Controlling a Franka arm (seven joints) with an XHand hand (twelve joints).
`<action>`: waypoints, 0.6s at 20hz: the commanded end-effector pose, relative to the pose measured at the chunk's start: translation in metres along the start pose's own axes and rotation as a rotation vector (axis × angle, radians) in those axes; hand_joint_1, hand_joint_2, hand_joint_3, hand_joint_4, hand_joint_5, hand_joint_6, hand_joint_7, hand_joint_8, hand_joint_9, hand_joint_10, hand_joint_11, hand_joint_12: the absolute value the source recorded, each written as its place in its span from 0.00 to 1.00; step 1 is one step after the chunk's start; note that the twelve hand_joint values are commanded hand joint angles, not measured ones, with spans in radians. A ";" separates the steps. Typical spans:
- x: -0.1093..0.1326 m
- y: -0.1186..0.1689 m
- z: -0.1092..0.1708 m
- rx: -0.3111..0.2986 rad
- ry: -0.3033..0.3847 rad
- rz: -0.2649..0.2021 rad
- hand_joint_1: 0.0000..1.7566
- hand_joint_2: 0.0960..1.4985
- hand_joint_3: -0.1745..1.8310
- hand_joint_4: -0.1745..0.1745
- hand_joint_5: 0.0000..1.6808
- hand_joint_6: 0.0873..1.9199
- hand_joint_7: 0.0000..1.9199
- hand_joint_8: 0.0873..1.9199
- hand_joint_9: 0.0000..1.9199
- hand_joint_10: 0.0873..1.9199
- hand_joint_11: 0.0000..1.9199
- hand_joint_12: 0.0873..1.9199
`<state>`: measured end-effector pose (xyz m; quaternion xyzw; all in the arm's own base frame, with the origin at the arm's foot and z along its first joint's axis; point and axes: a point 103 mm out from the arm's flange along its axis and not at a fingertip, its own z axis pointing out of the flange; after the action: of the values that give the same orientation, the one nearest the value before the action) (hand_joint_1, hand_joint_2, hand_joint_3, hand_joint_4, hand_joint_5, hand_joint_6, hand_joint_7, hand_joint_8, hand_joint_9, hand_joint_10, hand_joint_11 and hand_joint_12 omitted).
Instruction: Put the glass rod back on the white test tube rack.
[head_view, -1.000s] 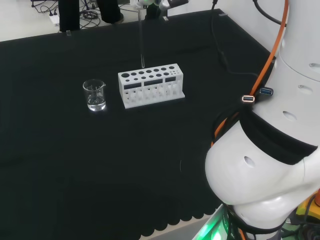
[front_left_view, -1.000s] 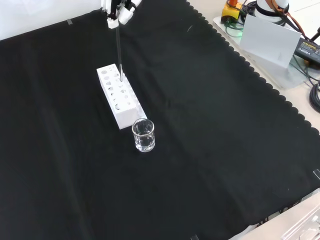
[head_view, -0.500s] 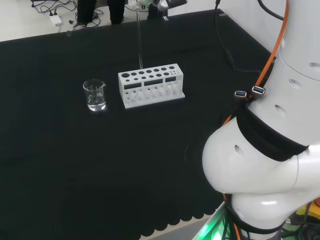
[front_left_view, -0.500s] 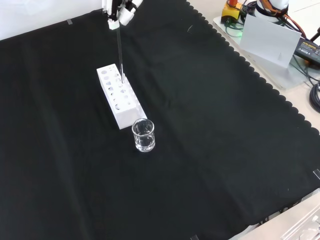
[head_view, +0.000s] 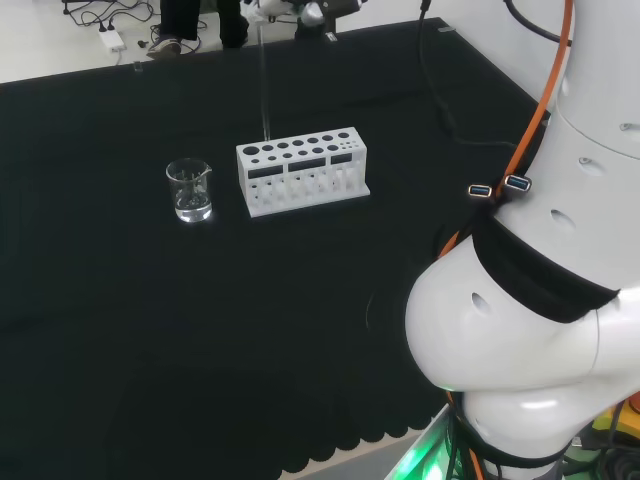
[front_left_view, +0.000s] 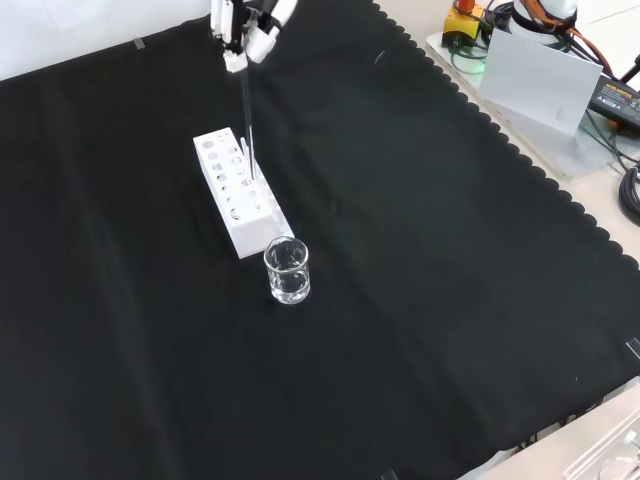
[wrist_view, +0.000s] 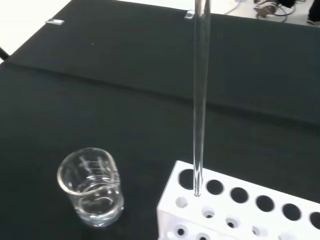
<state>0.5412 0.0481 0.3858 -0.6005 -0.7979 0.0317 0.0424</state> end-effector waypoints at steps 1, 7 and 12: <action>0.013 0.005 0.002 0.002 0.008 -0.023 0.74 0.73 0.00 0.00 0.78 0.03 0.60 0.54 0.90 0.37 0.89 0.29; 0.011 0.008 0.006 0.010 0.011 -0.019 0.74 0.73 0.00 0.00 0.78 0.03 0.60 0.54 0.90 0.36 0.89 0.29; 0.008 0.008 0.006 0.007 0.016 -0.015 0.74 0.73 0.00 0.00 0.78 0.03 0.60 0.54 0.90 0.36 0.89 0.29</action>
<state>0.5457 0.0593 0.3795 -0.5938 -0.8025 0.0307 0.0501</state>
